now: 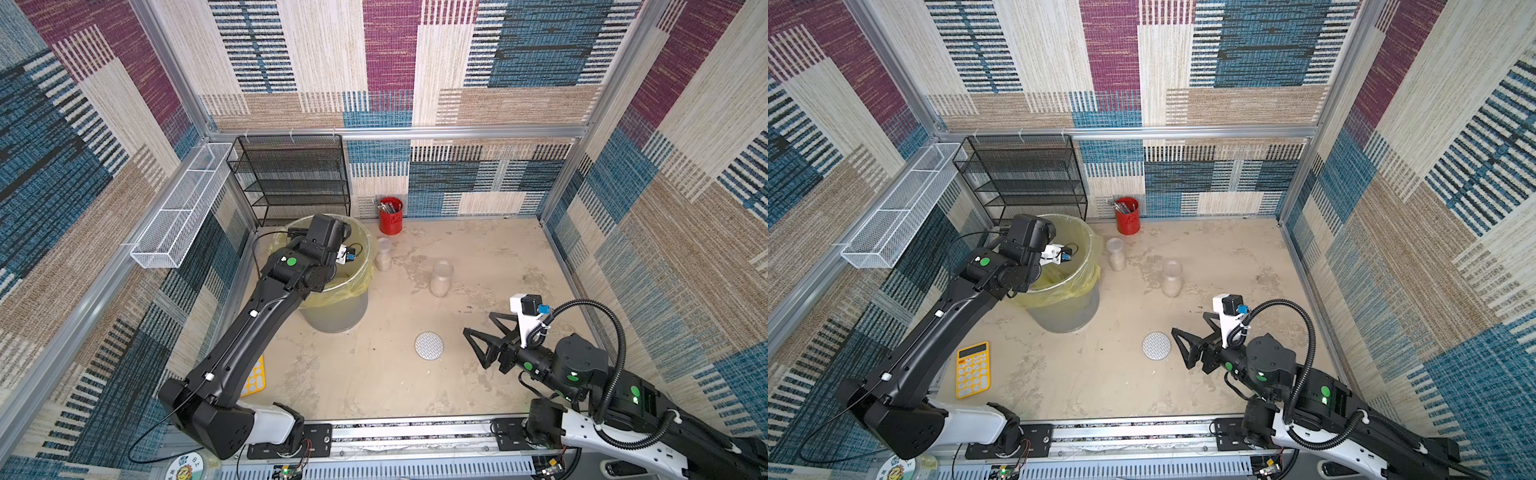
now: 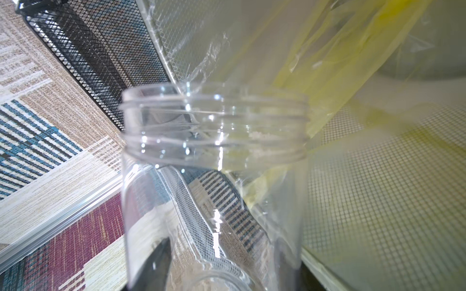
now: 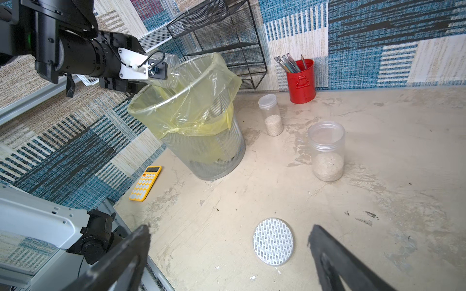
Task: Empty moldy rice from jars
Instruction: Pour the moldy rice from the jar into the trash bin.
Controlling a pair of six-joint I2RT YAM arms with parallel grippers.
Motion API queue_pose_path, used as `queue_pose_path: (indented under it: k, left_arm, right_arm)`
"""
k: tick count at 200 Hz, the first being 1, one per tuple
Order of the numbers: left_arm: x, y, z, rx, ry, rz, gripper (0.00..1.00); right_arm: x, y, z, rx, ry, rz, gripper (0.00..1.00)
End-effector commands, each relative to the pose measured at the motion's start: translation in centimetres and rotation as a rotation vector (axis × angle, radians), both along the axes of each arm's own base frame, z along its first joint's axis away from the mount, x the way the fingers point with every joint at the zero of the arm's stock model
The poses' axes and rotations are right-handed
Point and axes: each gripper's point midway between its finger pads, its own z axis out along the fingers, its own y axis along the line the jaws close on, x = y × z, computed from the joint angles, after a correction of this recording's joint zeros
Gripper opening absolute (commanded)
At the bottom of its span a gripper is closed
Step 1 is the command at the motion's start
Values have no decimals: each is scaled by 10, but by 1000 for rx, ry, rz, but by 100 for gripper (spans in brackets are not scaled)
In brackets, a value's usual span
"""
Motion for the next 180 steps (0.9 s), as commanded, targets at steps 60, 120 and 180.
queue_pose_path:
  k: [60,120,180]
  left_arm:
    - [-11,8,-12,11,42,3,13]
    - [-15,22,5,-17,-30,45,11]
    - [-25,18,-4,-25,3,0,10]
  right_arm:
    - [1,9,3,25,15,12,99]
    - [2,11,6,9,31,12,99]
    - [2,15,12,23,-13,32,99]
